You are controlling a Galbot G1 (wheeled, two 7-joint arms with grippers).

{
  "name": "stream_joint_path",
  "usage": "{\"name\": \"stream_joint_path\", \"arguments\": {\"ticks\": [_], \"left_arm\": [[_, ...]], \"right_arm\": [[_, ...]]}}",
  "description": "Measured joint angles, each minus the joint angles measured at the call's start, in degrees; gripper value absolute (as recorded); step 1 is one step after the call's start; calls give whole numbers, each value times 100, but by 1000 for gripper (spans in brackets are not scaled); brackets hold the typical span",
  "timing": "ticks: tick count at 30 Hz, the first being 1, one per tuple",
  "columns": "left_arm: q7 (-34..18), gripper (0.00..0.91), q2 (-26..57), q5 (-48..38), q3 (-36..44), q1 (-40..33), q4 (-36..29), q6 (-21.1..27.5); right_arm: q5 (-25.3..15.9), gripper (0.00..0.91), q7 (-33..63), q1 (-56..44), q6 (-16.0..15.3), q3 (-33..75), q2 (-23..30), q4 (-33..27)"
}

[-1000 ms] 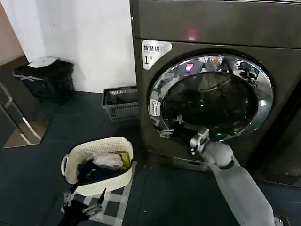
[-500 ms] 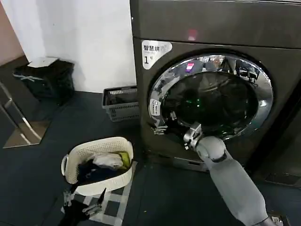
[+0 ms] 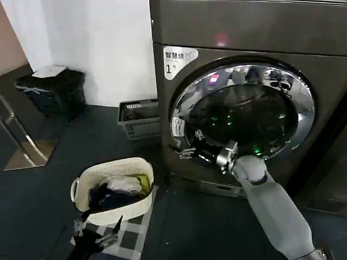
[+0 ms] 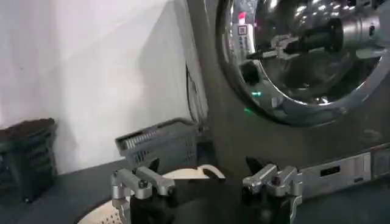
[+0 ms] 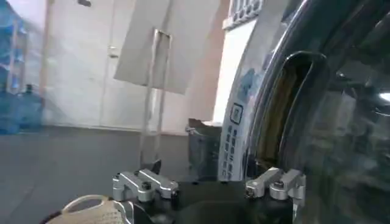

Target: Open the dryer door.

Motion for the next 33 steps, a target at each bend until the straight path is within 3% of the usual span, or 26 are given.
{"name": "stream_joint_path", "arguments": {"ticks": [15, 33], "left_arm": [[236, 907, 367, -995, -146, -531, 289, 107], [411, 907, 1454, -2473, 223, -2006, 1022, 437]], "right_arm": [[165, 907, -781, -491, 289, 207, -278, 328], [404, 907, -1450, -1065, 389, 552, -604, 705]]}}
